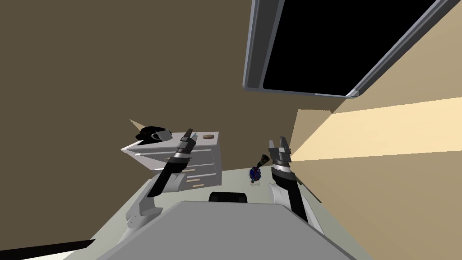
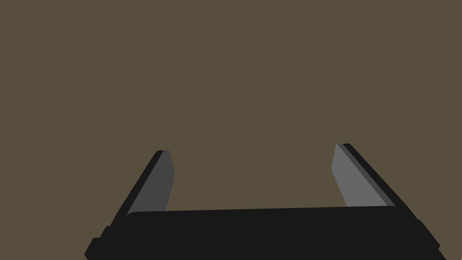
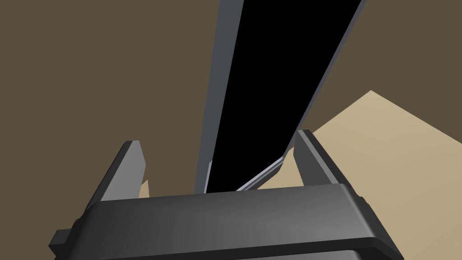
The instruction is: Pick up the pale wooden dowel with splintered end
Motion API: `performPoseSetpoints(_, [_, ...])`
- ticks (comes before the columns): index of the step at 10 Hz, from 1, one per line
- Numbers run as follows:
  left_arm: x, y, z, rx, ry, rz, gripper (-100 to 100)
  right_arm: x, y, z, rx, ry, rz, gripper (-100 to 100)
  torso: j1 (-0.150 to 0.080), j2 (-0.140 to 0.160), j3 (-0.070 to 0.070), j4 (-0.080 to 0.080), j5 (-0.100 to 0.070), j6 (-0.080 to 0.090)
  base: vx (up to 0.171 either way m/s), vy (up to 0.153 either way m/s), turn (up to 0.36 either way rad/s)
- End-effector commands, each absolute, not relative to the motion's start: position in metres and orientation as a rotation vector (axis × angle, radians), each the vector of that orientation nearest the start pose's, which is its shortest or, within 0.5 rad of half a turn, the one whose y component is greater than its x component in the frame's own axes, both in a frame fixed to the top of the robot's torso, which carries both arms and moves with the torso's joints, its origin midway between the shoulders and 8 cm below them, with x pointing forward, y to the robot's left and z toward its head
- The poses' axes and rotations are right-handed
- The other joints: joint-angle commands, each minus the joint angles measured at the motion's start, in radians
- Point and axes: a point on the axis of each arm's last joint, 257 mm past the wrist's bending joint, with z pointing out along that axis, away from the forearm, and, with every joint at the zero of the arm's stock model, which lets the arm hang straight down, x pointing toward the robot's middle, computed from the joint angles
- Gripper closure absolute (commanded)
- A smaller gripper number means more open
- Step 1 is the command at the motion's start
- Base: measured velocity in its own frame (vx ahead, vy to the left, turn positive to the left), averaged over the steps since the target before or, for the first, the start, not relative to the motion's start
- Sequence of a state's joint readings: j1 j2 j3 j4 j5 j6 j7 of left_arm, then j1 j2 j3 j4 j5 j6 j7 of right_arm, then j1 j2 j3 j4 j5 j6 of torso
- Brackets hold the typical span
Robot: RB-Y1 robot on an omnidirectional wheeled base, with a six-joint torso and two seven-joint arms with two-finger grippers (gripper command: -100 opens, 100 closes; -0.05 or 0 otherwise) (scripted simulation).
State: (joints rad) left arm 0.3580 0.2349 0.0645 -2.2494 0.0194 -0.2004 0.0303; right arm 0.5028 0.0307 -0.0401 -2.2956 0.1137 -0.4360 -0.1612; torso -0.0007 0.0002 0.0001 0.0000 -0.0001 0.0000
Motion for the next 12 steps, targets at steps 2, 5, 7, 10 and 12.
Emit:
performPoseSetpoints(2, [0.418,0.291,0.002,-0.7,0.936,-1.219,-100,0.351,-0.286,0.018,0.714,0.641,1.321,0,0.0,0.0,0.0,0.0,0.0,0.0,-0.007,-0.016,-0.012])
performPoseSetpoints(5, [0.428,0.297,0.001,-0.728,0.96,-1.209,-100,0.351,-0.286,0.018,0.714,0.641,1.321,0,-0.001,0.0,0.0,0.0,0.0,0.0,-0.003,-0.016,-0.01])
performPoseSetpoints(7, [0.437,0.303,0.002,-0.754,0.982,-1.2,-100,0.351,-0.286,0.018,0.714,0.641,1.321,0,-0.001,0.0,0.0,0.0,0.0,0.0,-0.004,-0.019,-0.024])
performPoseSetpoints(10, [0.448,0.31,0.001,-0.79,1.009,-1.186,-100,0.351,-0.286,0.018,0.714,0.641,1.321,0,-0.001,0.0,0.0,0.0,0.0,0.0,0.001,-0.02,-0.017])
performPoseSetpoints(12, [0.456,0.316,0.005,-0.812,1.025,-1.181,-100,0.351,-0.286,0.018,0.714,0.641,1.321,0,-0.001,0.0,0.0,0.0,0.0,0.0,0.003,-0.022,-0.032])
